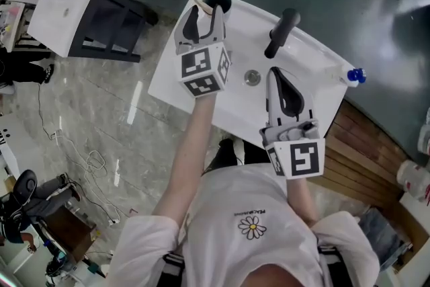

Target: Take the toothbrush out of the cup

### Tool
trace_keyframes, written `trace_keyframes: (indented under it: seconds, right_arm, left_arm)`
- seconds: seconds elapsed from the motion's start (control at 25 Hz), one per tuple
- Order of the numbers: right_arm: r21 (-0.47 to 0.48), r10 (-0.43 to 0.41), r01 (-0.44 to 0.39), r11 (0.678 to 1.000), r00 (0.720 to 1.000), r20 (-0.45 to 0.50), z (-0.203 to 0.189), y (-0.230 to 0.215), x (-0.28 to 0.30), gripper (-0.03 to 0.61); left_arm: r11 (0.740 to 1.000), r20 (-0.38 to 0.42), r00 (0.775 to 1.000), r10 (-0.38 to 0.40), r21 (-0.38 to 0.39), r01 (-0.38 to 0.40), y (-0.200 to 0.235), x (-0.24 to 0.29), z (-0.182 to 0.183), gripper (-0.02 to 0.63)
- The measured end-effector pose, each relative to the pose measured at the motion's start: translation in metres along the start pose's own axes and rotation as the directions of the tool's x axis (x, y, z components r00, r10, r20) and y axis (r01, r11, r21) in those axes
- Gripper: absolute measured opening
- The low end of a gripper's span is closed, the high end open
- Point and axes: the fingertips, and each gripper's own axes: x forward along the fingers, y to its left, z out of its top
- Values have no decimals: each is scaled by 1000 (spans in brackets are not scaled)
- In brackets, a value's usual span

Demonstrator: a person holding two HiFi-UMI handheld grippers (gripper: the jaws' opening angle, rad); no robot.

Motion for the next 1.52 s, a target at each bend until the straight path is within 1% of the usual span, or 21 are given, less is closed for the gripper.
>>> trace_keyframes:
  seconds: [0.16, 0.36, 0.44, 0.52, 0.8, 1.0, 1.08, 1.24, 1.36, 1.52]
  right_arm:
    - [5, -13, 13, 1000, 1000, -11, -5, -8, 3, 12]
    - [5, -16, 16, 1000, 1000, -19, -9, -12, 6, 12]
    - [4, -15, 15, 1000, 1000, -22, -11, -13, 8, 12]
    - [2, -11, 11, 1000, 1000, -23, -11, -12, 9, 12]
    - [-1, -1, 1, 1000, 1000, -21, -10, -8, 10, 12]
    - [-9, 16, -16, 1000, 1000, 4, 1, 3, 9, 12]
    - [-14, 27, -27, 1000, 999, 21, 8, 10, 8, 12]
    - [-31, 58, -56, 998, 996, 64, 23, 28, 1, 12]
    - [-52, 89, -84, 995, 991, 101, 37, 47, -4, 12]
    - [-85, 123, -111, 990, 981, 148, 58, 71, -9, 12]
  left_arm:
    - [1000, -27, 1000, 8, -6, -8, 1, 11, -11, 167]
    - [1000, -35, 999, 18, 15, -18, 1, 18, -15, 155]
    - [1000, -29, 999, 17, 4, -17, 1, 20, -15, 115]
    - [1000, -26, 999, 18, -6, -19, 2, 20, -14, 97]
    - [1000, -5, 1000, 15, -1, -15, 2, 13, -6, 92]
    - [1000, 35, 999, 17, 16, -18, 3, 0, 20, 78]
    - [999, 51, 998, 25, 37, -27, 4, -7, 32, 57]
    - [996, 108, 994, 27, 84, -37, 2, -28, 61, 52]
    - [992, 172, 985, 24, 117, -45, 3, -52, 89, 52]
    - [985, 271, 963, 15, 163, -61, 11, -90, 137, 52]
